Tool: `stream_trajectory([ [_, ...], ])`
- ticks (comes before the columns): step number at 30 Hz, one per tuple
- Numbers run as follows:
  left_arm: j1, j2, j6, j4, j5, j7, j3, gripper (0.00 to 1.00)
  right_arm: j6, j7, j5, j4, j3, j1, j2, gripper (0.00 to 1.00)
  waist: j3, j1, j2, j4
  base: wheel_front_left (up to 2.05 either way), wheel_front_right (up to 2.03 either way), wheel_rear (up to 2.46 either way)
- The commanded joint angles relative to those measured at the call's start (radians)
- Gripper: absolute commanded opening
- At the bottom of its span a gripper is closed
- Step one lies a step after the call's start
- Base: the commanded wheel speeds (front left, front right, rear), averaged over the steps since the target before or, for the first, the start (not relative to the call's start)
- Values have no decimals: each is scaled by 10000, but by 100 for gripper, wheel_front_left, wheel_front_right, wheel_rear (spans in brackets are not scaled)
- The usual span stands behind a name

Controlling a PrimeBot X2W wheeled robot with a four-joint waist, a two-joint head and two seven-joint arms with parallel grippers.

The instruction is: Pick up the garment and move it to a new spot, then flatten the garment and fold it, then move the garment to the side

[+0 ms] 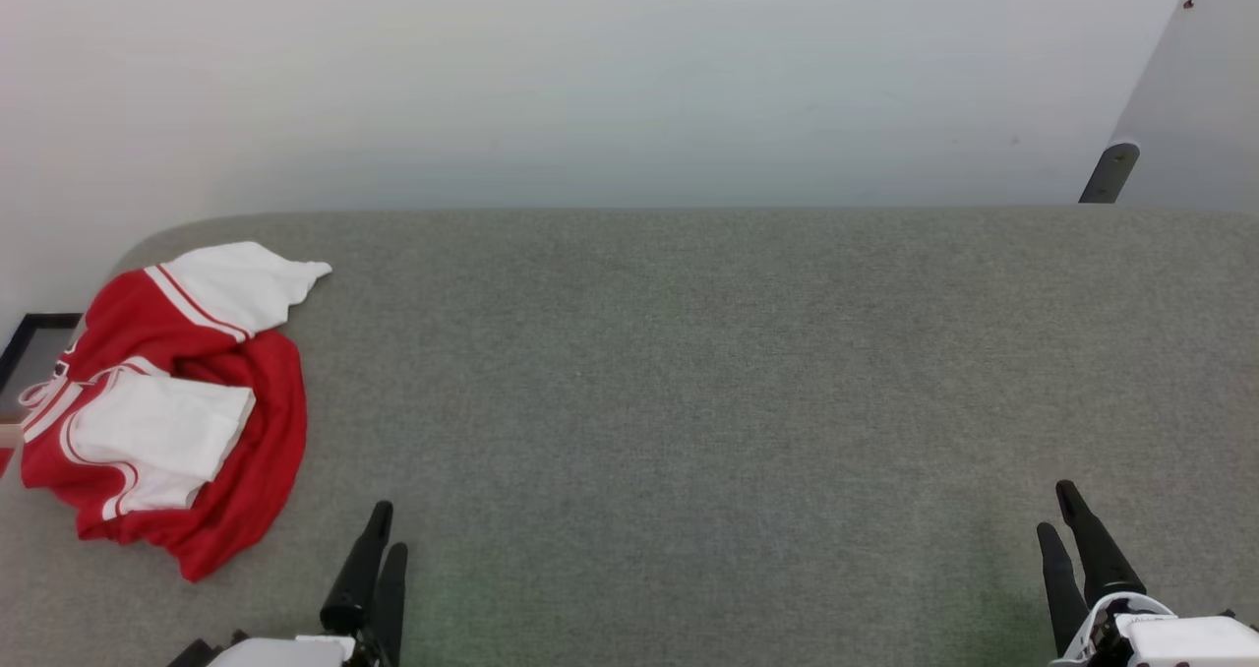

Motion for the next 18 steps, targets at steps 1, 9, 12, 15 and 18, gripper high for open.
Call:
stream_trajectory([
  [1, -153, 48, 21, -318, 46, -70, -103, 100, 3, -114, -113, -332, 80, -94, -32, 100, -12, 0, -1, -5, 0, 0, 0],
  [9, -93, 131, 63, -626, 225, -271, -322, 100, 3, -390, -478, -648, 271, -8, -128, 100, -51, 0, -1, -25, 0, 0, 0],
  [12, -74, 211, 91, -733, 414, -400, -417, 100, 4, -509, -725, -749, 349, 26, -171, 100, -70, 0, -1, -33, 0, 0, 0],
  [15, -65, 322, 133, -821, 699, -561, -526, 100, 4, -621, -1024, -833, 415, 42, -228, 100, -88, 0, -1, -43, 0, 0, 0],
  [18, -65, 476, 175, -884, 1105, -749, -667, 100, 4, -726, -1375, -904, 480, 53, -280, 100, -108, 0, -1, -53, 0, 0, 0],
])
